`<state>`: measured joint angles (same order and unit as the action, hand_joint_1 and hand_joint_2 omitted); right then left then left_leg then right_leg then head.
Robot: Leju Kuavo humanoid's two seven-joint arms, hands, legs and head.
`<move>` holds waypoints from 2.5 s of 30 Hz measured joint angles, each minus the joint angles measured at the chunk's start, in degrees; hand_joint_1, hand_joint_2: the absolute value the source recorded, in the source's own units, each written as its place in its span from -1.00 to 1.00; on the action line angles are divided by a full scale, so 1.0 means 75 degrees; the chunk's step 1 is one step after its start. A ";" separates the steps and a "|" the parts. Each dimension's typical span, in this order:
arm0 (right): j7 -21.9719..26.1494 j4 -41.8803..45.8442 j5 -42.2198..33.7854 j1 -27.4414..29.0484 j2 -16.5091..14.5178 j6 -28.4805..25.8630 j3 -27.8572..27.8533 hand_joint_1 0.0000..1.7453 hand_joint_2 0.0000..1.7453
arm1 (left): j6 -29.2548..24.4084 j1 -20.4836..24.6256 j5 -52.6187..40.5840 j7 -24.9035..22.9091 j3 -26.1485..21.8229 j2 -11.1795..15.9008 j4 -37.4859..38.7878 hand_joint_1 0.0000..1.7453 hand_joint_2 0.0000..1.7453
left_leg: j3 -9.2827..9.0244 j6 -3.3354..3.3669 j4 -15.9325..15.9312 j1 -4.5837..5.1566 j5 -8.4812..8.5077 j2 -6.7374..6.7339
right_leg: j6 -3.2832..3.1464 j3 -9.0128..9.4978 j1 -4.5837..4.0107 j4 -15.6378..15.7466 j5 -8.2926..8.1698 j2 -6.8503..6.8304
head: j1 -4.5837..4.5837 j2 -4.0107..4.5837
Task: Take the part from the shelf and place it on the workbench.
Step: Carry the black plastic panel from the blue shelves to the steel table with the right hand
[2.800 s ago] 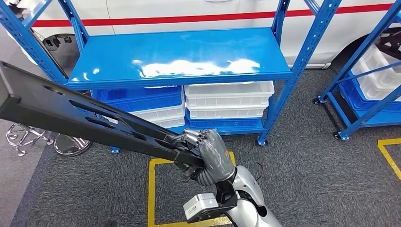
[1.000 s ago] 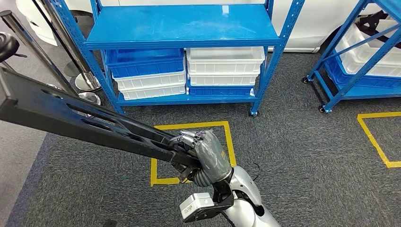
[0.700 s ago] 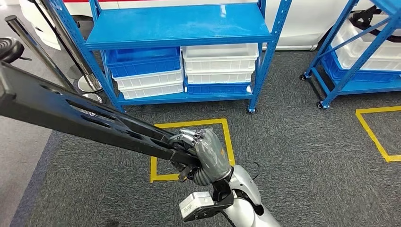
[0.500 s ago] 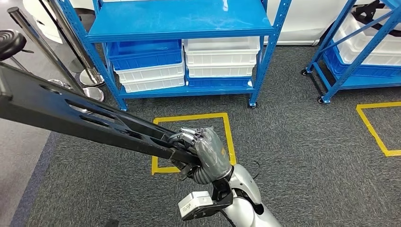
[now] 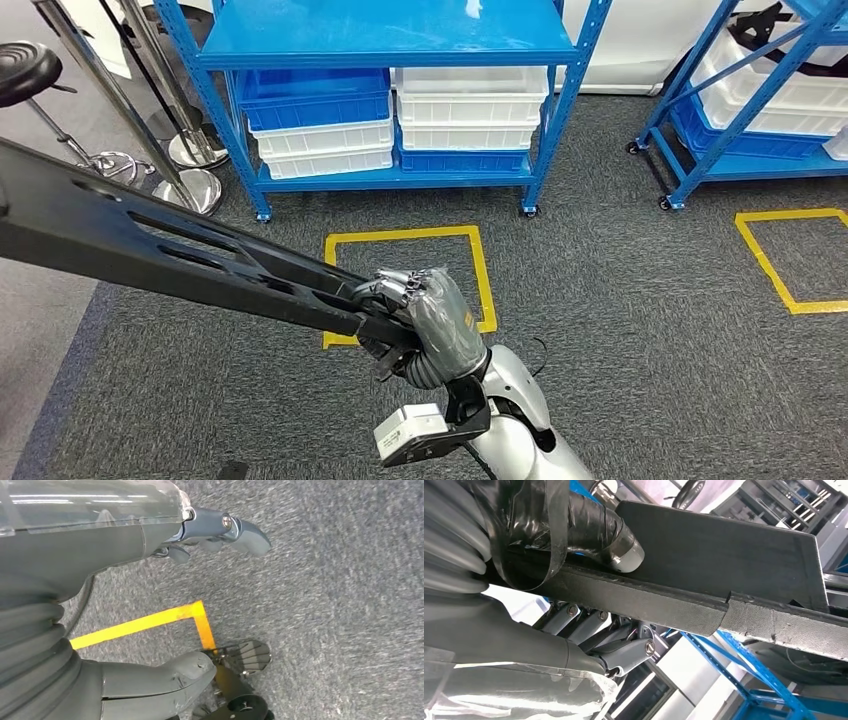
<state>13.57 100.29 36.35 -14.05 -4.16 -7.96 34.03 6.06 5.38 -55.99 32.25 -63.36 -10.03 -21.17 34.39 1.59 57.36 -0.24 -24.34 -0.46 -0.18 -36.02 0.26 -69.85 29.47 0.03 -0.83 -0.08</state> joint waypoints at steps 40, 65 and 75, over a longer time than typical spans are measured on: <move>0.0140 -0.0023 -0.0018 -0.0158 -0.0106 0.0153 0.0000 1.00 1.00 | -0.0012 -0.0001 0.0015 0.0016 -0.0003 -0.0036 -0.0004 -1.00 1.00 | 0.0521 -0.0402 0.1044 -0.0069 -0.0736 0.0034 | -0.0283 0.0552 0.0016 0.1604 -0.0260 -0.0053 | 0.0001 0.0001; 0.0204 -0.0017 0.0130 -0.0169 -0.0093 0.0299 0.0000 1.00 1.00 | -0.0009 0.0028 0.0068 0.0149 -0.0005 -0.0055 -0.0007 -1.00 1.00 | -0.0107 -0.0139 0.0077 -0.0013 -0.0142 -0.0010 | 0.0033 0.0592 0.0001 0.1451 -0.0064 -0.0010 | 0.0000 0.0001; 0.0221 -0.0028 -0.0100 -0.0158 -0.0095 0.0653 0.0000 1.00 1.00 | -0.0106 0.0015 0.0023 0.0165 -0.0003 -0.0050 -0.0007 -1.00 1.00 | 0.0582 -0.0384 0.1971 -0.0085 -0.1082 0.0029 | -0.0234 0.0352 0.0002 0.1464 -0.0306 0.0088 | 0.0000 0.0000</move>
<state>15.22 100.08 35.60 -15.24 -4.87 -3.07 34.03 5.26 5.50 -55.82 33.49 -63.39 -10.41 -21.22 38.75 -1.29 72.15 -0.88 -32.45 -0.24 -1.94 -33.38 0.28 -58.87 27.18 0.69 -0.83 -0.08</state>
